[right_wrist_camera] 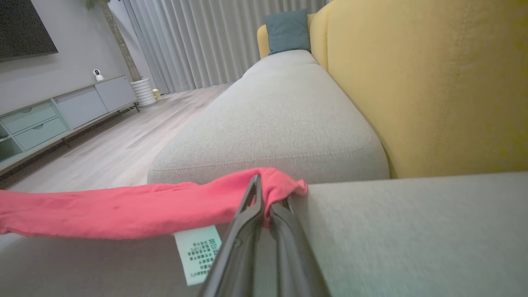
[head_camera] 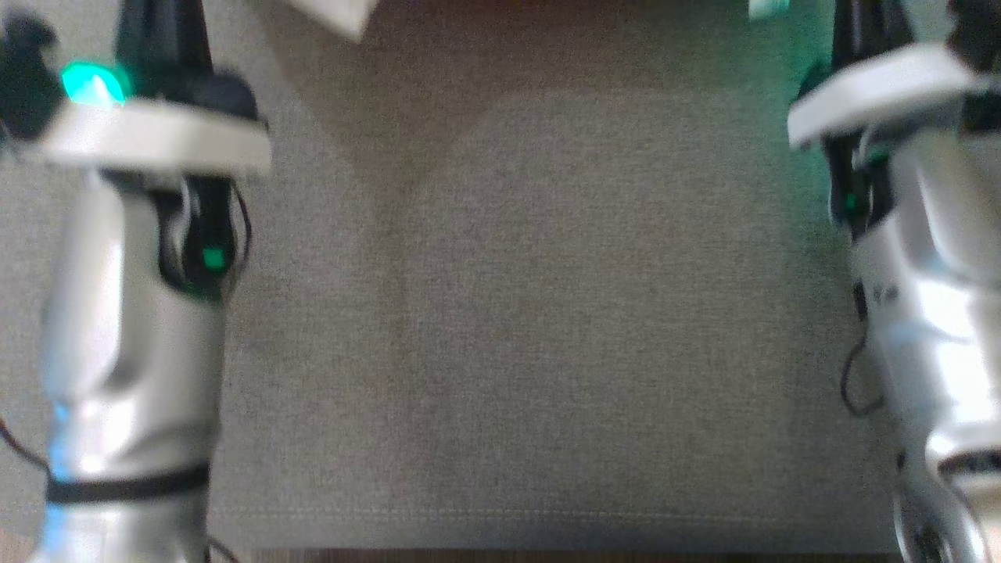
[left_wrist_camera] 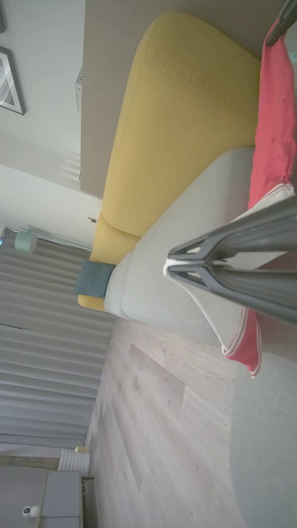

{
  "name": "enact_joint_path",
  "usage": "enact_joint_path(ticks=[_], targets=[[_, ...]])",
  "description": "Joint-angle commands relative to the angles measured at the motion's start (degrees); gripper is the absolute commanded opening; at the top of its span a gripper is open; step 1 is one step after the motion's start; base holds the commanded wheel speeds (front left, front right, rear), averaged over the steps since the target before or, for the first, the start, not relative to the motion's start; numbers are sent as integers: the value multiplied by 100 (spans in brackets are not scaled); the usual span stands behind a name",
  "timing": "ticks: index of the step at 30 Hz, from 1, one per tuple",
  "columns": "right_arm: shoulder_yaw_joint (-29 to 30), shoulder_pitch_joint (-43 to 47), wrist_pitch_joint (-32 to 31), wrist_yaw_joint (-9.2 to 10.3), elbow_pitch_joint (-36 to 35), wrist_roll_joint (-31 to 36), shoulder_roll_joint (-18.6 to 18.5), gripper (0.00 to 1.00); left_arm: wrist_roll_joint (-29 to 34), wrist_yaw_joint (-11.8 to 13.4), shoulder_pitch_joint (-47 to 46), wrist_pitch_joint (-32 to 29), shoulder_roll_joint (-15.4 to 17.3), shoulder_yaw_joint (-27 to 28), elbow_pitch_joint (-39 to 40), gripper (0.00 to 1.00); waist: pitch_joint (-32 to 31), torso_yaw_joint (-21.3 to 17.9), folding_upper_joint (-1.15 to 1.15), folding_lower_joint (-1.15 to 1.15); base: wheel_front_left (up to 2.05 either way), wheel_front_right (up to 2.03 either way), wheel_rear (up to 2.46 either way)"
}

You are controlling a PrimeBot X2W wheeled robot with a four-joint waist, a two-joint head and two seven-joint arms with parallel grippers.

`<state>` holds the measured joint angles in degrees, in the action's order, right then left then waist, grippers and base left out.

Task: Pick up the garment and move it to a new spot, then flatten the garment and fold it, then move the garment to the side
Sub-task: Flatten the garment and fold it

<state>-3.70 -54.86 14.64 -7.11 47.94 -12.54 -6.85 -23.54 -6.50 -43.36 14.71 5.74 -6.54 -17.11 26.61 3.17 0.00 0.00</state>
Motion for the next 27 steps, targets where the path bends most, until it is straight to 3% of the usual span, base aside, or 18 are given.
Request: enact_joint_path(ticks=[1,7,13,27], targets=[[-160,244,35,-37,-351,-216,-21,0,-52,-23,236,28,195,179,366,0,-185,-70,0,0,0,0,0],[-344,1466,35,-37,-1271,-878,-232,0,-122,-7,1697,29,148,219,1201,0,-621,-134,0,0,0,0,0],[-418,2979,31,-37,-2201,-1252,-233,0,-209,209,3428,29,-21,326,2180,0,-1332,-259,0,0,0,0,0],[-120,5501,-878,-37,-4292,-1133,25,0,-355,698,6070,-24,-156,274,3779,0,-2502,-516,0,0,0,0,0]])
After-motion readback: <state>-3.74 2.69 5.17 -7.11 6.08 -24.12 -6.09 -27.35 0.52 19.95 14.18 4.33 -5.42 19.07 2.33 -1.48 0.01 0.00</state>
